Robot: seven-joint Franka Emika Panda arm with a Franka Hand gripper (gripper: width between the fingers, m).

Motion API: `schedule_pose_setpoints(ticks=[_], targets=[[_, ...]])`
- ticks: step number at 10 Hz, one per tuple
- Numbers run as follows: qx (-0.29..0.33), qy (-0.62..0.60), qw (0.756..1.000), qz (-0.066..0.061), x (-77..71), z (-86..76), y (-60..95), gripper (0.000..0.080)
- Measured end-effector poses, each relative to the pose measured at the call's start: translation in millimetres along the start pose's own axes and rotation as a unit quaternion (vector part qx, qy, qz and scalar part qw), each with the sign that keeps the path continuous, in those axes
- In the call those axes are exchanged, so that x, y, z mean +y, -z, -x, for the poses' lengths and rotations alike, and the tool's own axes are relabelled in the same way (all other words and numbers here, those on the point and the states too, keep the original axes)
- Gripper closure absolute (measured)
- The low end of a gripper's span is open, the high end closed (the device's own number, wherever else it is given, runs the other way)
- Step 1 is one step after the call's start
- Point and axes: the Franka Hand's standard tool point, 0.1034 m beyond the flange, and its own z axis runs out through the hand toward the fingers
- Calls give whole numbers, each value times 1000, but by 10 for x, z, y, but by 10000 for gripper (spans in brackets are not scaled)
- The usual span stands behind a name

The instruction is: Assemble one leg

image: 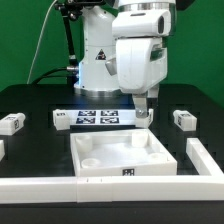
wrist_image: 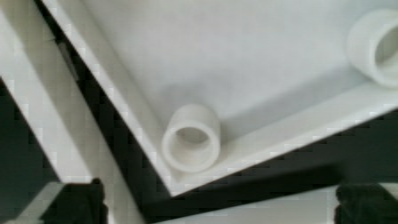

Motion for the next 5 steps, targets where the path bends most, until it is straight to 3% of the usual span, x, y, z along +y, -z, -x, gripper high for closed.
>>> schedule_pose_setpoints(ticks=[3, 4, 5], targets=[[0, -9, 1000, -1, -4, 2, -7, 150], [0, 20, 1000, 6, 0, 21, -19, 150], [3, 140, 990, 33, -75, 115, -96, 150]])
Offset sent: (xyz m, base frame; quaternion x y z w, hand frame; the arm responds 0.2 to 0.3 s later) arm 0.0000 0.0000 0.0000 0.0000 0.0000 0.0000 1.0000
